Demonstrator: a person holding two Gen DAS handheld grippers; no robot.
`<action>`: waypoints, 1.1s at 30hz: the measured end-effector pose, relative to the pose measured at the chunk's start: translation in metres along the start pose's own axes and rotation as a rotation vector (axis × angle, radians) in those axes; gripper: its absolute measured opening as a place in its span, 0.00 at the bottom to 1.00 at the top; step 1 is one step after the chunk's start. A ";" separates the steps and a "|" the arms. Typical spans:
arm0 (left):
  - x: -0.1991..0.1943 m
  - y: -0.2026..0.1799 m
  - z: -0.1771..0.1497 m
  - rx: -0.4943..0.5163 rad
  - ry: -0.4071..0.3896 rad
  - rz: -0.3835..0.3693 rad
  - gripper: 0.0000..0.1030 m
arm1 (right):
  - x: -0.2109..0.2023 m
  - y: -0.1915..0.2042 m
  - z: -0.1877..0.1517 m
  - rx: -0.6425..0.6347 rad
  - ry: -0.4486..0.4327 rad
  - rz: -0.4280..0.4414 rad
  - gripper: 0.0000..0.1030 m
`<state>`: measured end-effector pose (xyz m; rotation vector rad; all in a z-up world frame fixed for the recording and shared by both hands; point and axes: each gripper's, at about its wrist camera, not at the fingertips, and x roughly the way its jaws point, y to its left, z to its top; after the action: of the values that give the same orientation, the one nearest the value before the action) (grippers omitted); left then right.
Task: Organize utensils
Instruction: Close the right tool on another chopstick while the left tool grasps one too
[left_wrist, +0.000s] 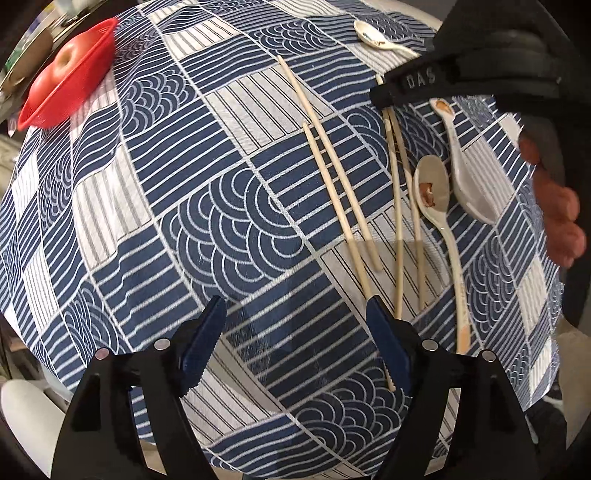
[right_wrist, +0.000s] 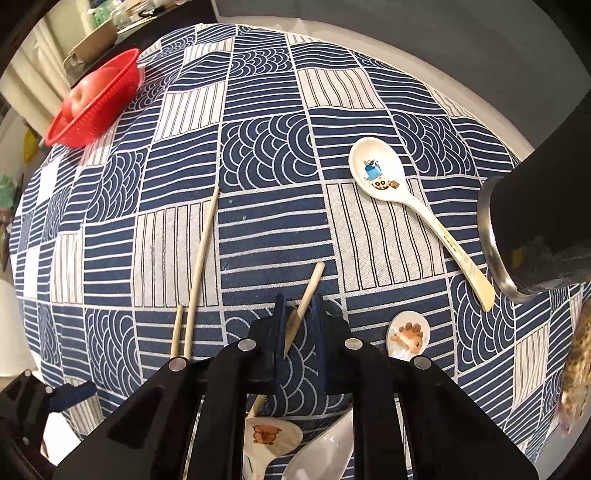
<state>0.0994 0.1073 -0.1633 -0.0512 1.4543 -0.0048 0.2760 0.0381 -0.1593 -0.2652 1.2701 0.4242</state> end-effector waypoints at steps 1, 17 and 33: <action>0.002 0.000 0.003 0.005 -0.003 0.012 0.69 | 0.000 0.000 0.002 0.008 0.003 0.001 0.13; 0.008 -0.015 0.031 0.075 0.004 0.003 0.71 | 0.009 -0.007 0.024 0.131 0.011 -0.059 0.07; -0.006 0.025 0.035 0.083 0.024 -0.032 0.05 | -0.047 -0.057 -0.032 0.342 -0.226 0.173 0.05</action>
<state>0.1324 0.1336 -0.1539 -0.0068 1.4757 -0.0924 0.2627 -0.0334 -0.1250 0.1794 1.1238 0.3647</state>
